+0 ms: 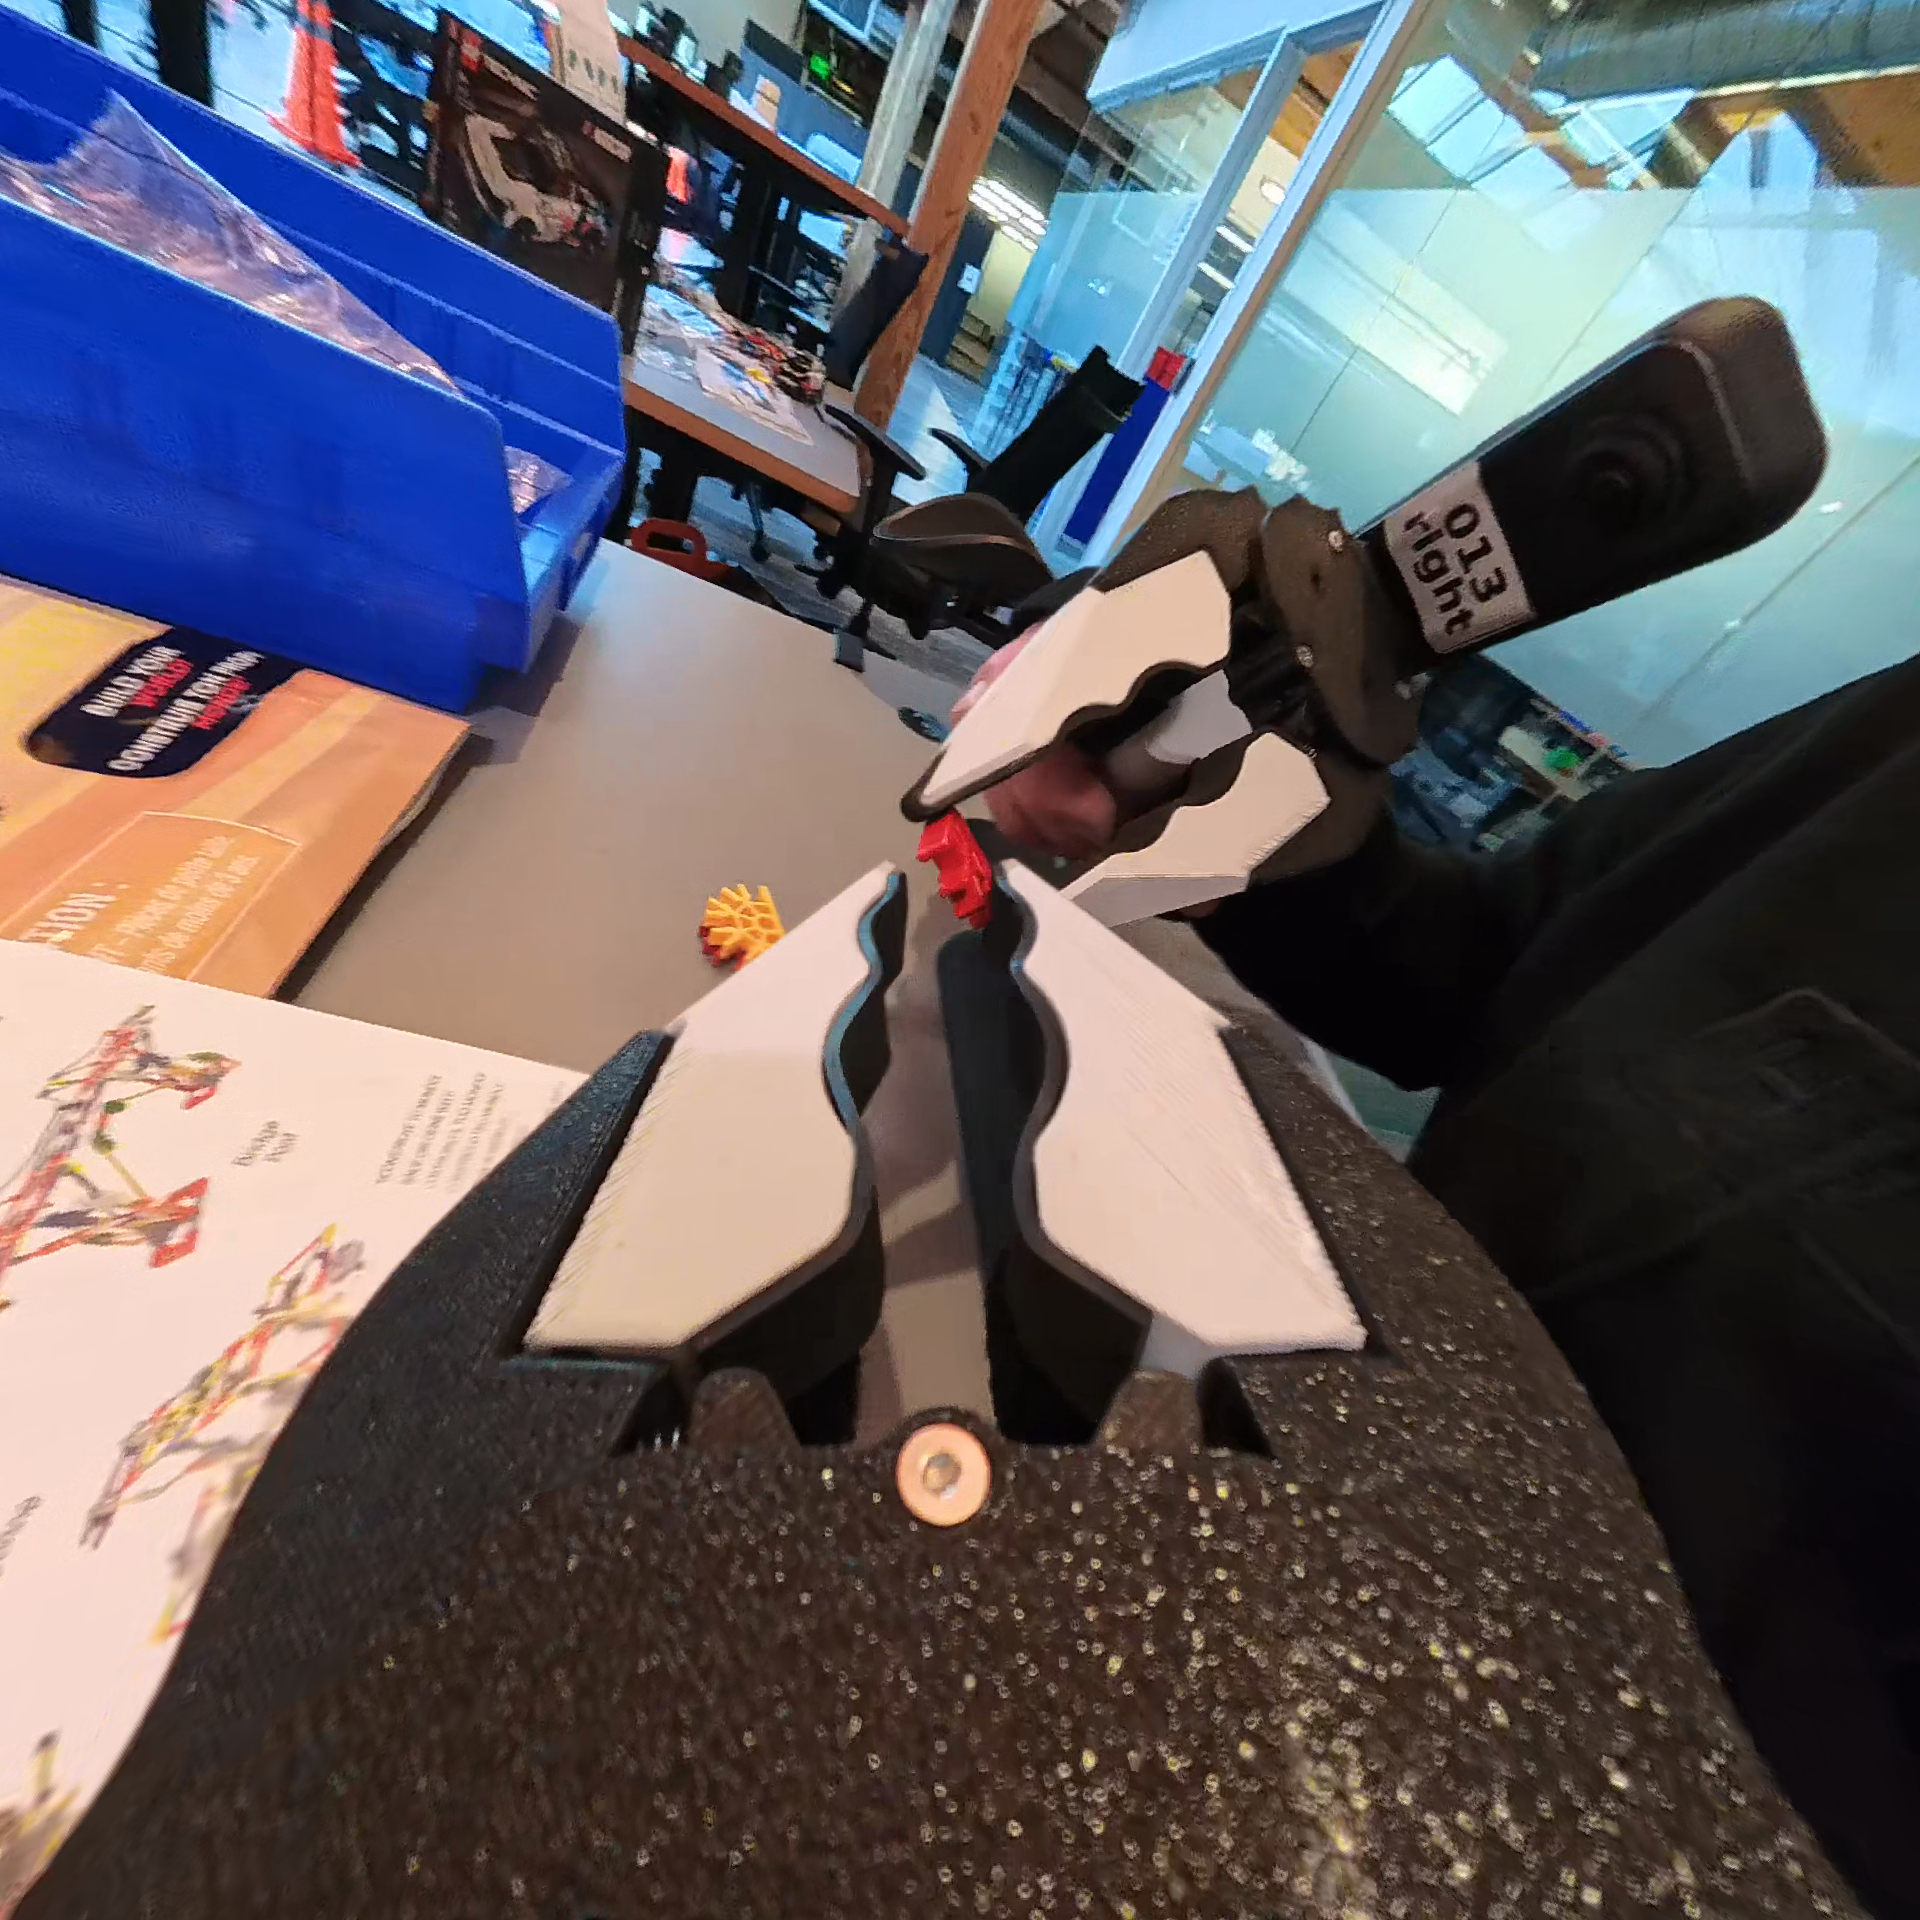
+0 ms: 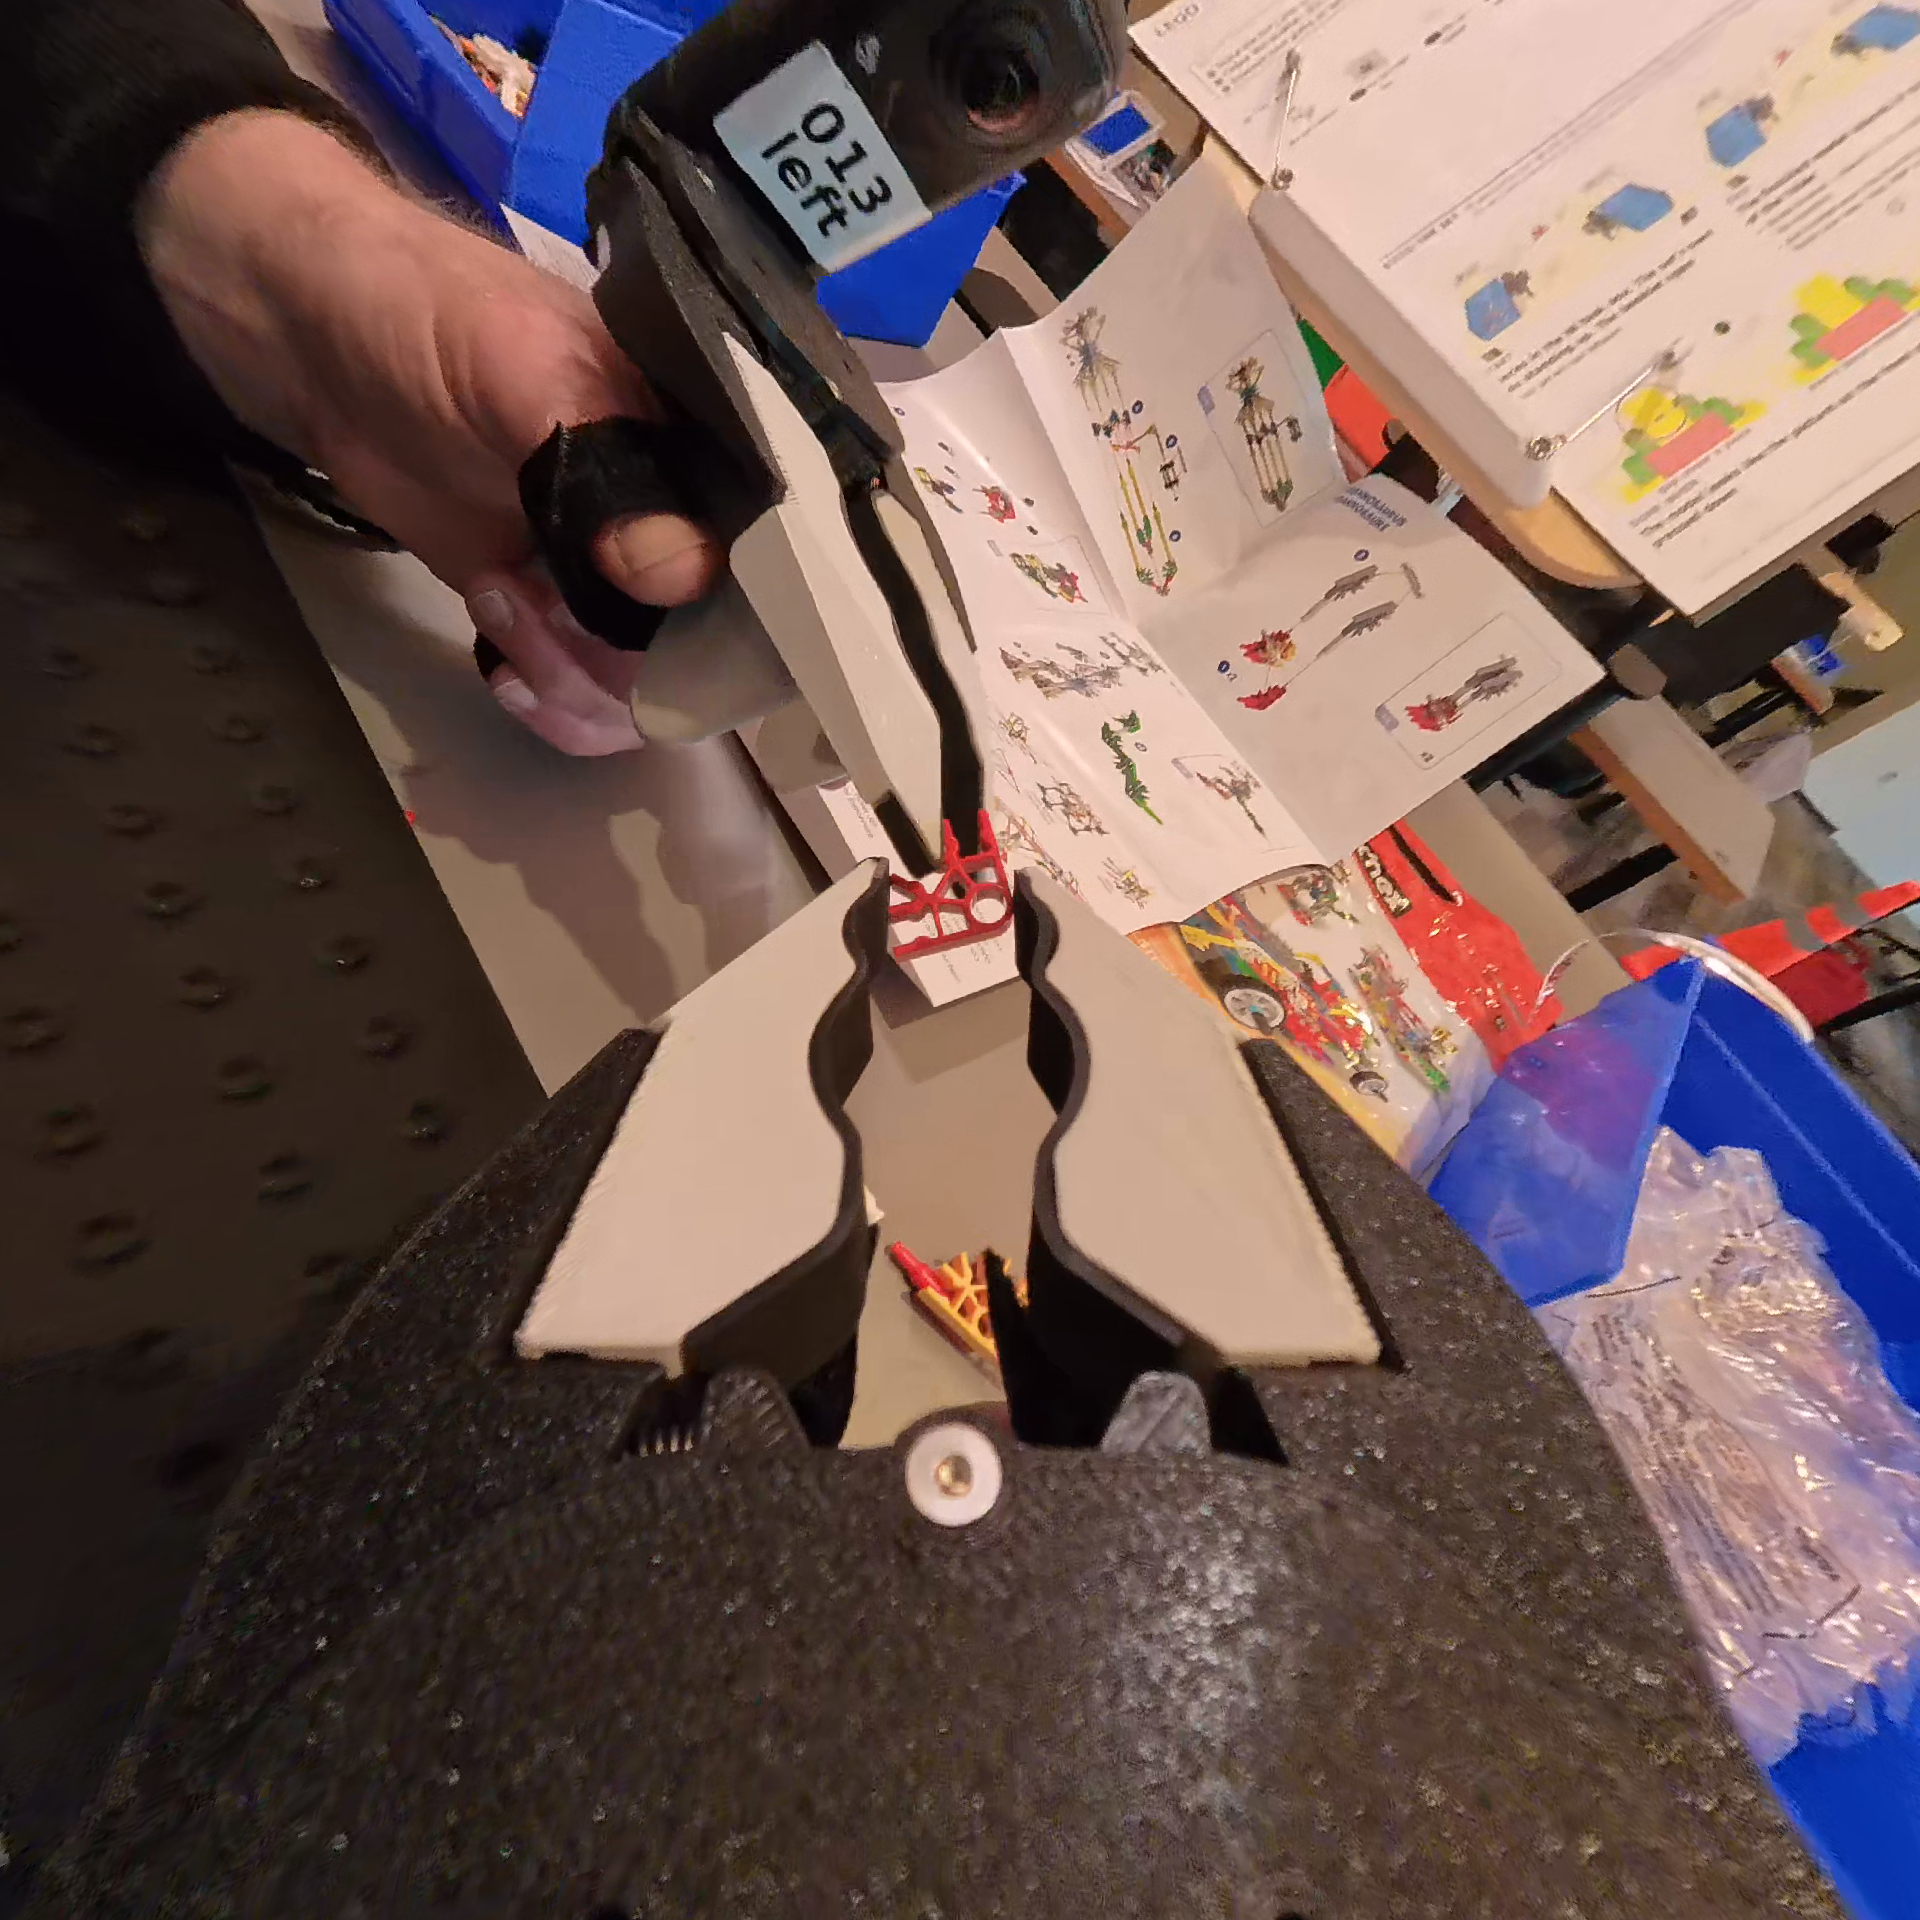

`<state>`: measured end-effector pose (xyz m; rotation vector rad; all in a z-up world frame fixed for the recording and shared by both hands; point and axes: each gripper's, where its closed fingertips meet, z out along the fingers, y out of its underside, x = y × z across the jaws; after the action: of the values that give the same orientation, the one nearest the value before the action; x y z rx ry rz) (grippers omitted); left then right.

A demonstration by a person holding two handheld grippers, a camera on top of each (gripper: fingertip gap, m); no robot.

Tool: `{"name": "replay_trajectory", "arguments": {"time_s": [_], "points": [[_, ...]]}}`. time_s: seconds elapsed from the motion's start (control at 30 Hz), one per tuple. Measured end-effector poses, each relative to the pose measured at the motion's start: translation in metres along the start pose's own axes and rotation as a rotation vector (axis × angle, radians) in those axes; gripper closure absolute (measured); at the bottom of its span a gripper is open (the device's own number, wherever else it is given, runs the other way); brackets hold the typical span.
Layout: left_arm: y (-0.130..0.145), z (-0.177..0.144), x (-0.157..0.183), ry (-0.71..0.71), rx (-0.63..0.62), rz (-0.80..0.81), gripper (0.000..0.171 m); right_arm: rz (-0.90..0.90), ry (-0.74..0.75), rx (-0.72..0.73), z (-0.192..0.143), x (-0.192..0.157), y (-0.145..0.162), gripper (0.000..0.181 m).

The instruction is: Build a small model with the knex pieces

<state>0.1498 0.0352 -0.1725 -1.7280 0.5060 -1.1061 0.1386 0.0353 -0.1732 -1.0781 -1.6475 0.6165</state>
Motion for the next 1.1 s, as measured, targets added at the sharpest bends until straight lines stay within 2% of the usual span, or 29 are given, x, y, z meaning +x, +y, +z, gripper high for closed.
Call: {"name": "replay_trajectory", "arguments": {"time_s": [0.03, 0.2, 0.3, 0.4, 0.47, 0.53, 0.67, 0.8, 0.83, 0.93, 1.1], "points": [[-0.001, 0.000, 0.003, 0.022, 0.006, -0.016, 0.166, -0.018, 0.010, 0.001, 0.000, 0.000, -0.001, 0.157], [-0.002, -0.001, 0.000, 0.025, 0.000, -0.018, 0.169, -0.001, -0.011, 0.001, 0.000, -0.003, -0.002, 0.153], [-0.001, -0.001, -0.003, 0.003, -0.036, 0.033, 0.169, 0.199, -0.101, 0.049, -0.009, -0.001, -0.006, 0.147], [-0.002, 0.000, 0.003, 0.063, -0.070, 0.030, 0.169, 0.385, -0.203, 0.029, -0.013, 0.002, 0.002, 0.148], [0.006, 0.003, 0.007, 0.089, -0.121, 0.050, 0.169, 0.404, -0.228, 0.006, -0.012, 0.000, 0.006, 0.154], [0.011, 0.007, 0.006, 0.080, -0.145, 0.075, 0.169, 0.422, -0.263, -0.003, -0.011, -0.005, 0.008, 0.169], [0.011, 0.011, 0.009, 0.100, -0.137, 0.078, 0.169, 0.455, -0.279, -0.010, -0.015, -0.004, 0.010, 0.174], [0.009, 0.015, 0.001, 0.047, -0.131, 0.080, 0.165, 0.526, -0.257, -0.027, -0.016, 0.002, 0.019, 0.176], [0.012, 0.015, -0.003, 0.019, -0.146, 0.089, 0.157, 0.536, -0.234, -0.044, -0.016, 0.004, 0.025, 0.176], [0.026, 0.015, -0.013, -0.080, -0.244, 0.191, 0.153, 0.600, -0.205, -0.069, -0.017, 0.006, 0.037, 0.176], [0.064, 0.021, -0.032, -0.249, -0.483, 0.391, 0.150, 0.696, -0.175, -0.093, -0.017, 0.002, 0.055, 0.176]]}}
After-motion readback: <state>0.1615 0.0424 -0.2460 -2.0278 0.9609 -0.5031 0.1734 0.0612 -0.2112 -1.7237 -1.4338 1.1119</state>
